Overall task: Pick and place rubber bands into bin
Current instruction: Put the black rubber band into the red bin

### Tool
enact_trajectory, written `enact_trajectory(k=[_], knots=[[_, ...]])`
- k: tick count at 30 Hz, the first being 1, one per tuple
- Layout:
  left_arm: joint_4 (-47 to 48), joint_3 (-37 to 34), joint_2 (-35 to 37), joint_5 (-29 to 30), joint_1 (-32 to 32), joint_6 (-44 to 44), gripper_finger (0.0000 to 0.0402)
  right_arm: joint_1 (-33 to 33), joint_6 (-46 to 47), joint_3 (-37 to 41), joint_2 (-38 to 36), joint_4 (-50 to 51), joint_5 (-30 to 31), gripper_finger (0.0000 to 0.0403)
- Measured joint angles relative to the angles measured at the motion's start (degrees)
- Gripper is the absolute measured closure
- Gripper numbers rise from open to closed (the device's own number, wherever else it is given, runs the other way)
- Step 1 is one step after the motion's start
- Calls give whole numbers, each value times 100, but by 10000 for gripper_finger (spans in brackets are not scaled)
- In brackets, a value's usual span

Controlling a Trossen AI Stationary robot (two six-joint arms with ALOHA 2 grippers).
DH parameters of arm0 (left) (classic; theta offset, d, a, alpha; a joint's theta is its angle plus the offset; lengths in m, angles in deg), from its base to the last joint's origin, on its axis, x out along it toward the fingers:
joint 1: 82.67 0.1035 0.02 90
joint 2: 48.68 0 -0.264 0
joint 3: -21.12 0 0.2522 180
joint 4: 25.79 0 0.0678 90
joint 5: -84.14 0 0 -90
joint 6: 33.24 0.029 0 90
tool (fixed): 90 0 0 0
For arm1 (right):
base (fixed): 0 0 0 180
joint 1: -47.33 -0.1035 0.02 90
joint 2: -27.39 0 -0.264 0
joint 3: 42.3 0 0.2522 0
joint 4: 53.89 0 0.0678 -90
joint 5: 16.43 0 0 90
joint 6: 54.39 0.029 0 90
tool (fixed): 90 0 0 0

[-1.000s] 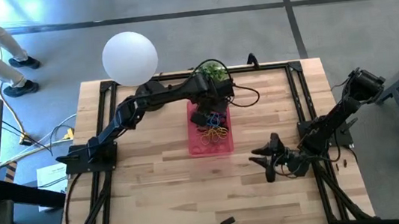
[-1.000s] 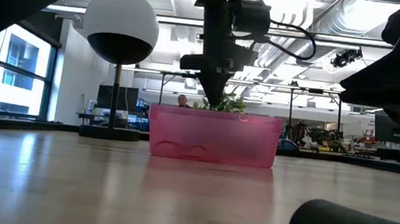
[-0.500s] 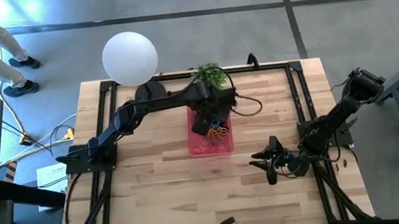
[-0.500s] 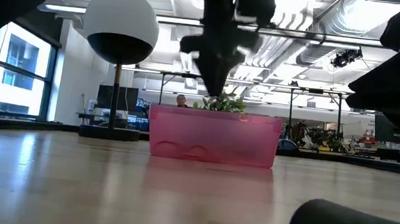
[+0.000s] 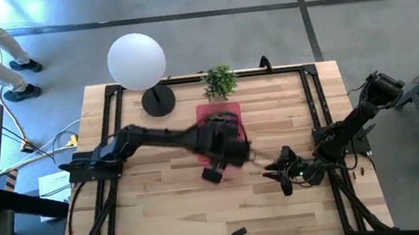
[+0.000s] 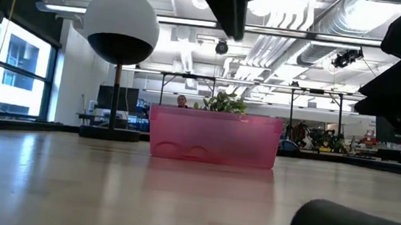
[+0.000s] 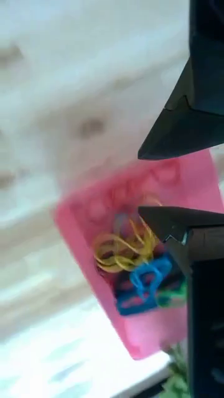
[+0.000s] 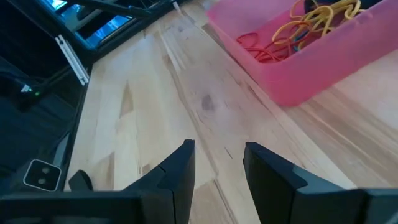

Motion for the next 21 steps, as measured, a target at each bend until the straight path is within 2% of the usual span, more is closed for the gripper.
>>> enact_trajectory(k=[3, 6, 11, 15, 21], knots=[[-62, 9, 44, 60, -416, -438, 285, 2, -13, 0, 0, 28, -169, 274], [-47, 4, 34, 276, -816, -956, 288, 2, -200, 0, 0, -41, -619, 274], [-96, 4, 51, 695, -1456, -1647, 291, 0, -1096, 0, 0, -912, -1178, 274], [-124, 4, 51, 1263, -1990, -2070, 291, 0, -1753, -36, 0, -1550, -1105, 274], [-6, 4, 104, 2177, -2627, -2752, 291, 33, -2418, -568, 0, -1334, -1021, 274]])
